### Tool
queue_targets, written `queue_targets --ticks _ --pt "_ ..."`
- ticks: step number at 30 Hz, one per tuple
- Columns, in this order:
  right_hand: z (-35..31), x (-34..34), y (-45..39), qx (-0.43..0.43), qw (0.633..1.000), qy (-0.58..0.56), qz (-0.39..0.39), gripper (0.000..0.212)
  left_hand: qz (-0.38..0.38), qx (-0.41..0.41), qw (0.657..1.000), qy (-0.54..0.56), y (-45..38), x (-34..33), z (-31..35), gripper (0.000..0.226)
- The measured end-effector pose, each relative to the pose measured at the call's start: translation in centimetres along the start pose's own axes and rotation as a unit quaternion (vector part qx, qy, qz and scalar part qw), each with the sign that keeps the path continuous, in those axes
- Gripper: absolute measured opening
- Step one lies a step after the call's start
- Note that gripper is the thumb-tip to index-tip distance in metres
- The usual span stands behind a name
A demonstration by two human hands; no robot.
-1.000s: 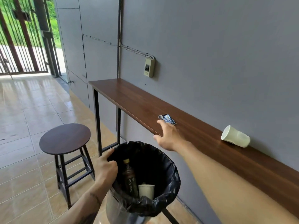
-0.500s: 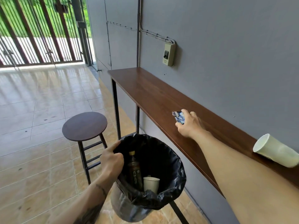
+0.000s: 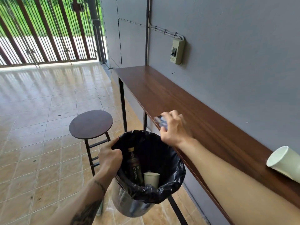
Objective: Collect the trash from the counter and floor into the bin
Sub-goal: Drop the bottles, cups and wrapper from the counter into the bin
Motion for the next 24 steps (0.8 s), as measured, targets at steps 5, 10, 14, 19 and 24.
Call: queue_targets --ticks 5,10,14,19,24 --pt "-6.4 -2.7 2.9 0.119 0.989 -0.020 -0.086 0.055 0.009 0.004 1.000 0.015 -1.0 -0.1 0.5 0.068" --pt "-6.6 -5.6 4.7 0.104 0.982 0.002 -0.159 0.062 0.007 -0.004 1.000 0.020 -1.1 0.4 0.9 0.065" --pt "-5.7 -3.4 5.2 0.098 0.988 -0.018 -0.121 0.057 -0.008 0.001 1.000 0.027 -0.9 0.6 0.5 0.065" --pt "-1.4 2.3 5.9 0.044 0.999 -0.006 -0.020 0.049 -0.056 -0.010 0.998 0.025 -0.5 -0.3 -0.8 0.062" --pt "6.8 9.5 9.3 -0.095 0.988 0.110 0.045 0.055 -0.105 -0.009 0.994 0.019 1.0 -2.5 -1.2 0.063"
Point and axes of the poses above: each hand's wrist, its own y-axis away from the middle knuckle, its own x-axis out of the back of the hand, z = x × y, the point moved 6 cm from there along -y, towards the middle knuckle, and after that the axes turned 2 degrees about -y, right-handed, at the moved point
